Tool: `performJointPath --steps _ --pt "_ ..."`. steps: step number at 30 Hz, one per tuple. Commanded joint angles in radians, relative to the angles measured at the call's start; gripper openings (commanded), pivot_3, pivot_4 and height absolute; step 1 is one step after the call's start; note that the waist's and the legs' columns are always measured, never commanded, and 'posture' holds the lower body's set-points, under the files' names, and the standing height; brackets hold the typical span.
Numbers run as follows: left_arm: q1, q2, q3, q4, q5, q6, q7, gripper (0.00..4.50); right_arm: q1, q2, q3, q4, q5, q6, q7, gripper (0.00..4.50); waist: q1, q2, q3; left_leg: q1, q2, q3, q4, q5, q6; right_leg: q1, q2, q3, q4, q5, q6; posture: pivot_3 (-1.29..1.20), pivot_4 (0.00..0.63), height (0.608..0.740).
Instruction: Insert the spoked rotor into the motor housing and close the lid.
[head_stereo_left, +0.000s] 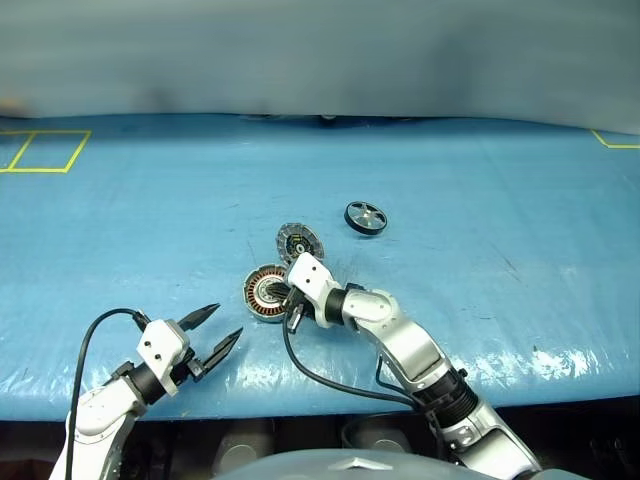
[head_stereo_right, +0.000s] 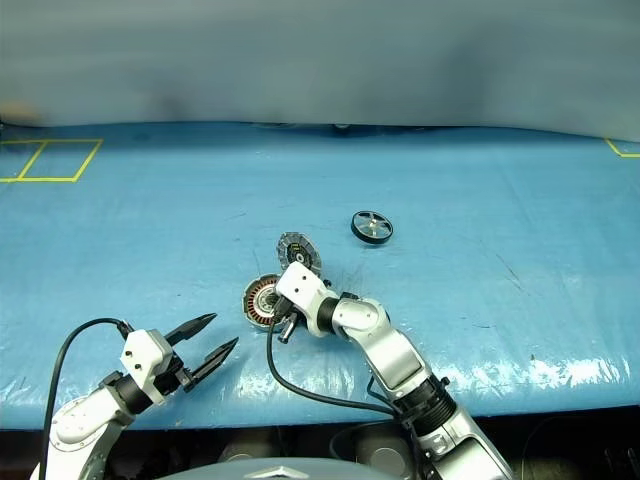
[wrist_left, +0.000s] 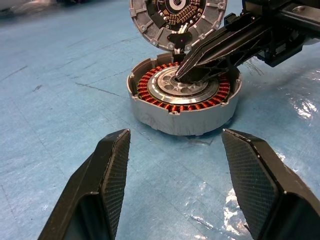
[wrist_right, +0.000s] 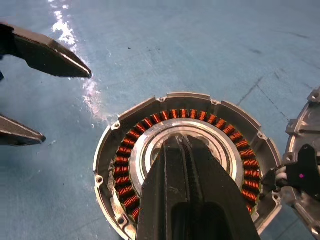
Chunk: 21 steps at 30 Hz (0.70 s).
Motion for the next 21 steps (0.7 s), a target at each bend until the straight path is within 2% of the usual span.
performJointPath --steps 1,10,21 --pt "-0.003 -0.001 -0.001 0.008 0.004 -0.035 -0.006 3.11 -0.011 0.022 -0.023 -0.05 0.034 0.0 0.001 0.08 0.001 0.0 0.0 0.0 0.0 0.0 0.0 0.0 0.0 0.0 0.0 0.0 0.0 0.0 0.0 0.0 0.15 0.74" --pt "-0.009 -0.002 -0.005 0.041 0.003 -0.058 -0.018 3.11 -0.026 0.034 -0.006 0.022 -0.004 -0.011 -0.025 0.08 0.0 0.0 0.0 0.0 0.0 0.0 0.0 0.0 0.0 -0.002 0.0 0.0 0.0 0.0 0.0 0.0 0.15 0.74" --pt "-0.009 -0.004 -0.009 0.06 0.003 -0.079 -0.016 3.11 -0.024 -0.011 0.041 0.055 -0.063 0.011 -0.016 0.08 0.001 0.0 0.0 0.0 0.0 0.0 0.0 0.0 0.0 -0.002 0.0 0.0 0.0 0.0 0.0 0.0 0.15 0.74"
